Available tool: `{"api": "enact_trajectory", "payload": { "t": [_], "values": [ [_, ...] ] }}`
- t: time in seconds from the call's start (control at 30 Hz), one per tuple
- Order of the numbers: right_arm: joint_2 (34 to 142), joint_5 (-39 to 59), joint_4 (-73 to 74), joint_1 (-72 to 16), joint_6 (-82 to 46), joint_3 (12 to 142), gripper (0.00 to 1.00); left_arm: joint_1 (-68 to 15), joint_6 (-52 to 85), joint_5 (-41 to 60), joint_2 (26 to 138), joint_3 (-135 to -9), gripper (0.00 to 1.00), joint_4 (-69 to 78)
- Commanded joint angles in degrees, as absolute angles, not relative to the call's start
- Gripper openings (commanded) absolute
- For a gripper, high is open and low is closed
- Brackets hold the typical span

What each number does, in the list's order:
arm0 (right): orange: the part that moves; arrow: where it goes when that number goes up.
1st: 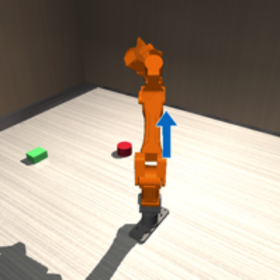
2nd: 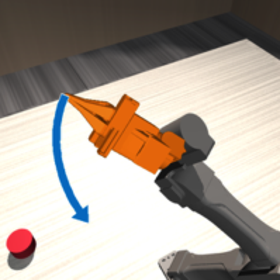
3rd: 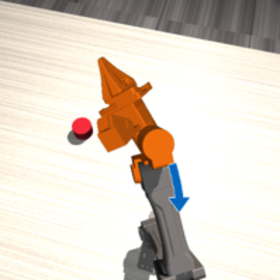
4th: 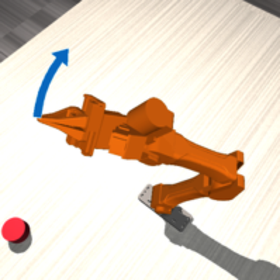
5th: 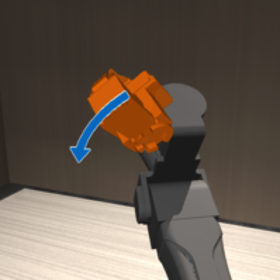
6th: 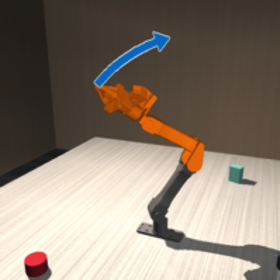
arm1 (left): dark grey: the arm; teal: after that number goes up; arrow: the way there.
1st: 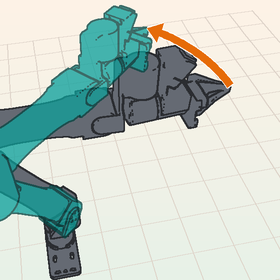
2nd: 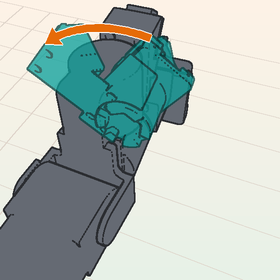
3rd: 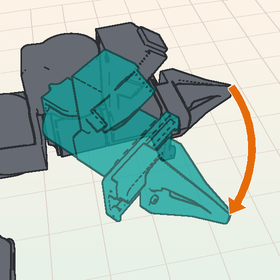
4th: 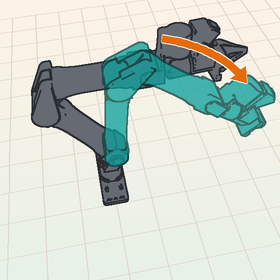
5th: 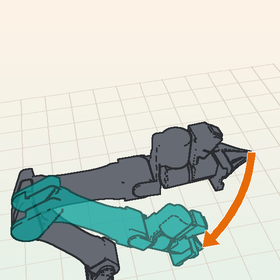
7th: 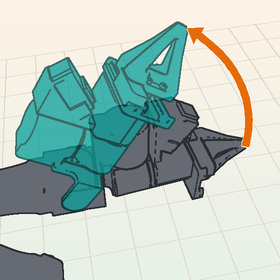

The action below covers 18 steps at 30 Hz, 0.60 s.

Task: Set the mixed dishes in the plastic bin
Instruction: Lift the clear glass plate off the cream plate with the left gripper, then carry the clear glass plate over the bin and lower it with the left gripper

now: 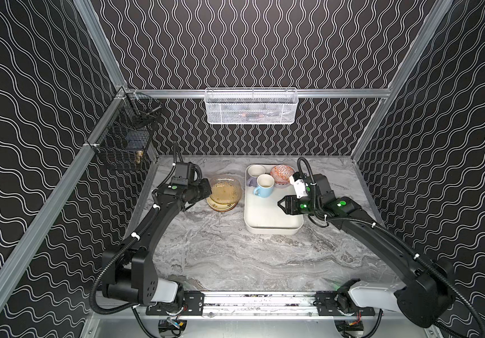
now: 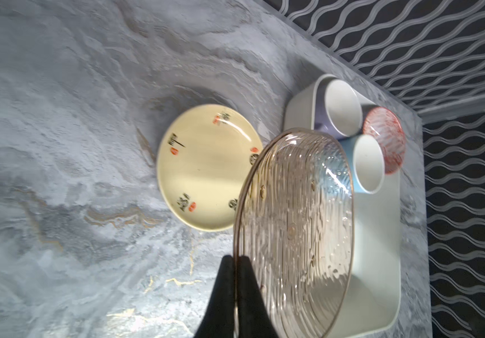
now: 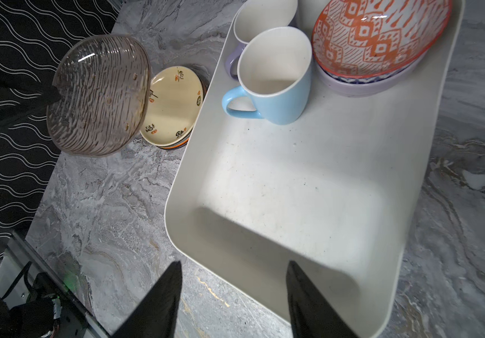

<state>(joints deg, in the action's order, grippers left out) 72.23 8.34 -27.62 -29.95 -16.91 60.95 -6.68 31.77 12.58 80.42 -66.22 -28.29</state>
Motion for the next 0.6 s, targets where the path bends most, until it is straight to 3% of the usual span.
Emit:
{"api": "enact_trajectory", "payload": {
  "t": [0.0,0.57],
  "values": [
    [69.4,5.8,-29.8,-30.0,-17.1,59.9,0.58,-10.0,33.6,13.0,79.5,-66.1,0.00,-27.7],
    [50.1,-4.4,-40.2,-29.6,-21.0,54.2,0.59,-28.5,39.6,7.2,87.2,-66.1,0.00,-20.3]
  ]
}}
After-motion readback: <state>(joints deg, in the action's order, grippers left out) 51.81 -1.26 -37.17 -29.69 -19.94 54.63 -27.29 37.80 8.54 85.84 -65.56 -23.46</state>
